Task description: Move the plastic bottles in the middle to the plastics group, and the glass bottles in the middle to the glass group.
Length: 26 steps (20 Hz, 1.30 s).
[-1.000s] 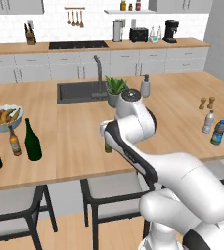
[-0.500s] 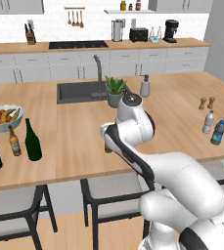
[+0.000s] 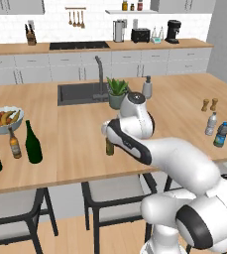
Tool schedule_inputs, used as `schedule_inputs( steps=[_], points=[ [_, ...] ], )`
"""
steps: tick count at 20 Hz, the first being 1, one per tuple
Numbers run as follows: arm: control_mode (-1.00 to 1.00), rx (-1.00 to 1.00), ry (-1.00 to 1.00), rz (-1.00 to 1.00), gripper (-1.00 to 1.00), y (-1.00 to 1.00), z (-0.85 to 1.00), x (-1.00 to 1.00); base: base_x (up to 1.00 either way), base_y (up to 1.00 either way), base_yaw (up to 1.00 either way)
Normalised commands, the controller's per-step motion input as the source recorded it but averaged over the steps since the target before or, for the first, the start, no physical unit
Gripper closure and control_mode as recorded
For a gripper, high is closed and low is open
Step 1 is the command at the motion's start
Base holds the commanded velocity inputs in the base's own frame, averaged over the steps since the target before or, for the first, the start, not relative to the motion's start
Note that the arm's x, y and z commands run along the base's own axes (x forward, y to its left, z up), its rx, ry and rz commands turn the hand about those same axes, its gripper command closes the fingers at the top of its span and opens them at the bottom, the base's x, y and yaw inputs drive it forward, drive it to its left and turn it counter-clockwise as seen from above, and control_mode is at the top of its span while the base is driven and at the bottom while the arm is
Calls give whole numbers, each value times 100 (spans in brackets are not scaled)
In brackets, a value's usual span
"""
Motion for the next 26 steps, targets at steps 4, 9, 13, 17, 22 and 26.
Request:
schedule_inputs(
  steps=[4, 9, 13, 17, 22, 26],
  points=[
    [-100, 0, 0, 3, -100, 0, -4, 5, 0, 0, 0],
    [-100, 0, 0, 5, -100, 0, -26, 24, 0, 0, 0],
    [-100, 0, 0, 5, -100, 0, -28, 28, 0, 0, 0],
    [-100, 0, 0, 5, -100, 0, -22, 21, 0, 0, 0],
    [-100, 0, -1, 5, -100, 0, -7, 5, 0, 0, 0],
    [-100, 0, 0, 3, -100, 0, -8, 0, 0, 0, 0]
  ],
)
